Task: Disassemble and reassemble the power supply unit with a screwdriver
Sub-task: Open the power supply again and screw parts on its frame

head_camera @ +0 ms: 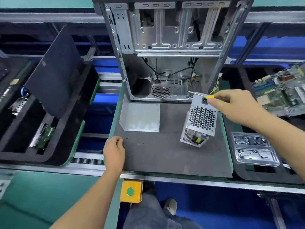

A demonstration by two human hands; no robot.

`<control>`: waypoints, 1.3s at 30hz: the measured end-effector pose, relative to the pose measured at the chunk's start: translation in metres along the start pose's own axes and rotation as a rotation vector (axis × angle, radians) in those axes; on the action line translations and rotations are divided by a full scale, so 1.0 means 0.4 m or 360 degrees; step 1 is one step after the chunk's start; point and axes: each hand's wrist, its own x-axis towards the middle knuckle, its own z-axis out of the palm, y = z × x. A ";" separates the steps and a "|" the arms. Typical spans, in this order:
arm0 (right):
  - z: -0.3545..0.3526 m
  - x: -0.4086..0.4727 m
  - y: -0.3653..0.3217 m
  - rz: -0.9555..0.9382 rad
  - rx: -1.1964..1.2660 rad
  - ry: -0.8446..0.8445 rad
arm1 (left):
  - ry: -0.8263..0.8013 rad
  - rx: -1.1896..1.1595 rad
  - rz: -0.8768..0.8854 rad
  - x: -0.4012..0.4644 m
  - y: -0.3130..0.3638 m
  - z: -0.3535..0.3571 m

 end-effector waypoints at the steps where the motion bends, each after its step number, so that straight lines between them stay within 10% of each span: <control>1: 0.020 -0.002 0.008 0.0008 0.0035 0.0017 | -0.0001 0.0057 0.0007 0.017 -0.016 -0.011; 17: 0.110 -0.076 0.104 0.0227 0.0409 0.0116 | -0.0288 0.0262 0.1026 0.038 0.002 0.021; 24: 0.121 -0.084 0.086 0.0226 0.0483 0.0224 | -0.0006 -0.0249 0.0114 0.083 -0.037 -0.032; 39: 0.163 -0.090 0.047 0.0223 0.0563 0.0354 | -0.0457 -0.0231 0.0153 0.138 -0.076 -0.110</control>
